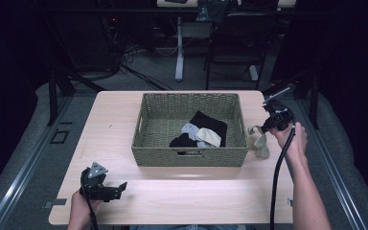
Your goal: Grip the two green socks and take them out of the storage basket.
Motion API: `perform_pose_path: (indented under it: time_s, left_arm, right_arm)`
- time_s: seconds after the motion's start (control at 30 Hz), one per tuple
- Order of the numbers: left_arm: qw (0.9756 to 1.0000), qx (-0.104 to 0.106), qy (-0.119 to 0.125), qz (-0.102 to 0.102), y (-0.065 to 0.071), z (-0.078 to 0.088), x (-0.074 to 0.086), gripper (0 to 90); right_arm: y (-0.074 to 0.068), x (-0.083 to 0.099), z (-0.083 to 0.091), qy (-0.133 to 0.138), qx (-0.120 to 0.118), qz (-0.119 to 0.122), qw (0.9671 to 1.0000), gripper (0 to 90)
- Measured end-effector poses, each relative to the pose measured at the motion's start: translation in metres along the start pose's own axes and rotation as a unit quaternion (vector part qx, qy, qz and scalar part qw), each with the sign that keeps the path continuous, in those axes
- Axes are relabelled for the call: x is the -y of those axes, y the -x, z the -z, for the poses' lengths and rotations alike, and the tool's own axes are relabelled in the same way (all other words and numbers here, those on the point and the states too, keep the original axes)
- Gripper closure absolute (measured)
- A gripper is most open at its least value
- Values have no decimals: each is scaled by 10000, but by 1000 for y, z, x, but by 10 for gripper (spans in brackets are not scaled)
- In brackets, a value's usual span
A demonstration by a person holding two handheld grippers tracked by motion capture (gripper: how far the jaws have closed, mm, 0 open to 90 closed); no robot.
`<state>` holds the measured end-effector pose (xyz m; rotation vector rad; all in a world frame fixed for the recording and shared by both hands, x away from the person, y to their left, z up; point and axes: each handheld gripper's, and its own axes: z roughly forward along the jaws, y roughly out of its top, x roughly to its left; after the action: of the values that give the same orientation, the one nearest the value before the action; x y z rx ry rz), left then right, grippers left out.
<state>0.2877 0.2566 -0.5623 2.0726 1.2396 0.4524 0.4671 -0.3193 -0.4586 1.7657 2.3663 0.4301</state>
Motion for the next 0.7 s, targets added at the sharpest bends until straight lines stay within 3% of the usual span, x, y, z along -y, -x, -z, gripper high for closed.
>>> perform_pose_path:
  time_s: [0.17,0.2,0.23,0.27,0.3,0.43,0.6,0.63,0.7]
  left_arm:
    - [10000,2,-1,-2,0,0,0,3]
    - [10000,5,2,0,0,0,0,3]
    - [10000,5,2,4,0,0,0,3]
    - [10000,0,-3,4,0,0,0,3]
    - [10000,1,-3,6,0,0,0,3]
    - [10000,7,2,4,0,0,0,3]
    - [10000,9,-13,8,0,0,0,3]
    - [10000,10,-12,9,0,0,0,3]
    - [10000,10,-14,8,0,0,0,3]
  right_arm:
    - [-3,5,-26,-74,-65,-94,9999,891]
    - [-2,4,-29,-188,-100,-12,9998,887]
    - [-3,6,-32,-82,-96,-104,9999,868]
    - [-3,5,-31,-59,-134,-91,9999,743]
    - [-3,5,-31,-59,-134,-91,9999,743]
    - [-5,2,-12,60,-93,-6,9999,536]
    - [-13,-5,33,502,-63,76,9987,298]
    - [-13,-5,33,502,-63,76,9987,298]
    - [-19,-9,49,695,-57,149,9975,226]
